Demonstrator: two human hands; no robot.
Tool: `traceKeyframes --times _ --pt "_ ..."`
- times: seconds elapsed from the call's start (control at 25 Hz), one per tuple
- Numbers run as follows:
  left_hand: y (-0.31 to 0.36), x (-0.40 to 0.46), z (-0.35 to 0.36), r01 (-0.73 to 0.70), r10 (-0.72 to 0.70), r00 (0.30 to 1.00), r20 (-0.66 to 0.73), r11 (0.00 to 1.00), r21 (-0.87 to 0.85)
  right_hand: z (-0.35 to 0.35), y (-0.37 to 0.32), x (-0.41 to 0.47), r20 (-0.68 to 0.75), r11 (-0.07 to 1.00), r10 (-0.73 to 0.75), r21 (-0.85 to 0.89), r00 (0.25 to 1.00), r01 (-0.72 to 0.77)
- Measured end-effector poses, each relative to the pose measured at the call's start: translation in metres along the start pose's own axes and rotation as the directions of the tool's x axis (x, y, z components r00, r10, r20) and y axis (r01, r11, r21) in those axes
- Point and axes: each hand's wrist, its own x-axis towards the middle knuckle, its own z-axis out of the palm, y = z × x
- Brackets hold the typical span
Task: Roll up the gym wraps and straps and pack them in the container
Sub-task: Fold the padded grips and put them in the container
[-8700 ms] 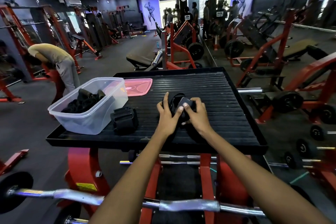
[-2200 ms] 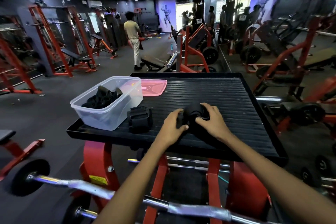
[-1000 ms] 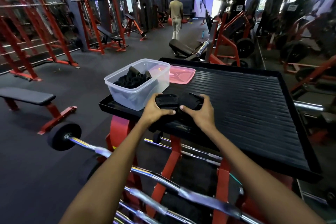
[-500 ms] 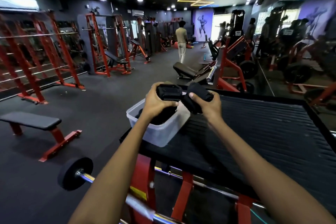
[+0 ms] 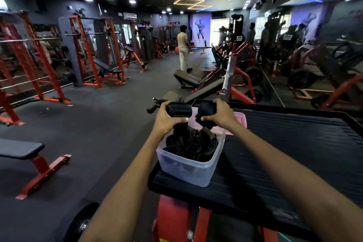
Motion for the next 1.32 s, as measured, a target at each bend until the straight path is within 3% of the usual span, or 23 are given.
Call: traceKeyframes --times 0.12,0.2,0.36,0.52,0.6,0.68,0.72,0.76,0.84,0.96,1.12,1.32 --pt "-0.017 0.008 -0.001 0.038 -0.037 0.999 0.014 0.996 -0.085 0.021 0.007 -0.001 0.060 0.925 0.000 -0.379 0.998 0.023" --pt "-0.019 0.007 0.000 0.042 -0.037 0.998 0.054 0.993 -0.110 0.026 0.007 -0.004 0.087 0.848 0.004 -0.528 0.996 0.042" --pt "-0.021 0.007 0.003 0.014 -0.003 0.995 0.098 0.993 -0.119 0.032 -0.002 0.000 0.158 0.774 0.047 -0.630 0.986 0.064" --pt "-0.019 0.004 0.001 0.024 -0.009 0.993 0.115 0.992 -0.126 0.024 -0.015 0.008 0.342 0.764 0.238 -0.644 0.909 0.042" --pt "-0.019 0.004 0.000 0.024 -0.008 0.992 0.129 0.992 -0.125 0.009 -0.030 0.012 0.303 0.859 0.214 -0.512 0.929 -0.031" --pt "-0.018 0.003 0.000 0.007 0.011 0.990 0.140 0.992 -0.126 -0.003 -0.044 0.010 0.222 0.995 0.098 -0.023 0.970 -0.095" --pt "-0.019 0.004 0.001 0.001 0.018 0.989 0.148 0.992 -0.129 -0.007 -0.054 0.004 0.265 0.965 0.035 0.242 0.964 -0.102" --pt "-0.020 0.004 0.000 -0.004 0.023 0.987 0.158 0.993 -0.118 -0.009 -0.064 -0.004 0.355 0.921 -0.030 0.373 0.934 -0.112" --pt "-0.022 0.005 -0.001 -0.023 0.043 0.982 0.186 0.994 -0.109 -0.005 -0.074 -0.013 0.494 0.918 -0.133 0.389 0.859 -0.082" --pt "-0.023 0.002 -0.001 -0.065 0.079 0.966 0.245 0.996 -0.067 0.007 -0.074 -0.009 0.513 0.952 -0.135 0.305 0.848 -0.033" --pt "-0.011 0.006 -0.010 -0.129 0.098 0.905 0.413 0.990 0.049 0.013 -0.070 -0.004 0.367 0.984 -0.079 0.177 0.927 0.015" --pt "-0.029 0.017 -0.014 -0.172 0.024 0.877 0.479 0.948 0.267 0.021 -0.049 0.011 0.102 0.894 0.106 0.425 0.989 -0.140"
